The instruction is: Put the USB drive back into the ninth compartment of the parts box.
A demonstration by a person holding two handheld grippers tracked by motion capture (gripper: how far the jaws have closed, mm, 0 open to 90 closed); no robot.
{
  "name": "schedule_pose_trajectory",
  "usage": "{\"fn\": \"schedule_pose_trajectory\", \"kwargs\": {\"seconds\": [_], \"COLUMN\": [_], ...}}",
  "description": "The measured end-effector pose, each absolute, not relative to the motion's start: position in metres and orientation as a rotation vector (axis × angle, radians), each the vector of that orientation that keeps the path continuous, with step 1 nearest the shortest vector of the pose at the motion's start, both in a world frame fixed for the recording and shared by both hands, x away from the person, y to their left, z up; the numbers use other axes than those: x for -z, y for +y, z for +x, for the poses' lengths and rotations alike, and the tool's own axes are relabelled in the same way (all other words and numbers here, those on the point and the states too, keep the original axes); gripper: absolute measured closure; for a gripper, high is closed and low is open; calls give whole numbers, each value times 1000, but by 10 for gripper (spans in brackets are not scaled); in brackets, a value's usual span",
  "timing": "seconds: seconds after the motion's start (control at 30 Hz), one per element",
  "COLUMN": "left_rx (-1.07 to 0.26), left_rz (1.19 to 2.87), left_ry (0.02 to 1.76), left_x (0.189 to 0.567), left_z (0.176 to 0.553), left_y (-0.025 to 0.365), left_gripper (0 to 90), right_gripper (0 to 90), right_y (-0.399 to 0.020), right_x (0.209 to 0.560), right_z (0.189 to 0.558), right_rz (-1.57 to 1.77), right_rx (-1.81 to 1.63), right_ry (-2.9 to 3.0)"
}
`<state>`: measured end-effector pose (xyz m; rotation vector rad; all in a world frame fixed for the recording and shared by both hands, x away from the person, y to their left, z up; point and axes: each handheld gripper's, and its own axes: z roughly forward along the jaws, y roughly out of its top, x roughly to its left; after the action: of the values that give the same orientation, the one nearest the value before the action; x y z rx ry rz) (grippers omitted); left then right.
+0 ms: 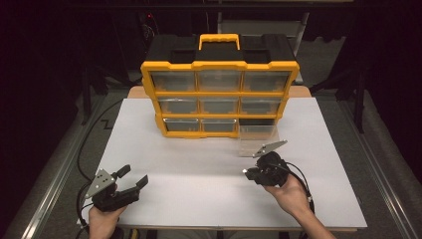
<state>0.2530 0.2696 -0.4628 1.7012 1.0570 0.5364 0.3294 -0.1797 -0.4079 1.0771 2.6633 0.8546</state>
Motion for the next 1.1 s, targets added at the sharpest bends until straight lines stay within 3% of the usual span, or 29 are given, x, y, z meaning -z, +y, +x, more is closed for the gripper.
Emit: {"fn": "schedule_pose_trajectory", "kwargs": {"seconds": [1.1], "left_rx": [-523], "left_rz": [1696], "left_ry": [1060], "left_x": [464], "left_z": [253], "left_y": [269], "left_gripper": [237], "right_gripper": [799], "right_y": [-209], "right_x": [376], "right_z": [327], "right_rz": [1092], "right_rx": [-966], "right_ry": [2565]}}
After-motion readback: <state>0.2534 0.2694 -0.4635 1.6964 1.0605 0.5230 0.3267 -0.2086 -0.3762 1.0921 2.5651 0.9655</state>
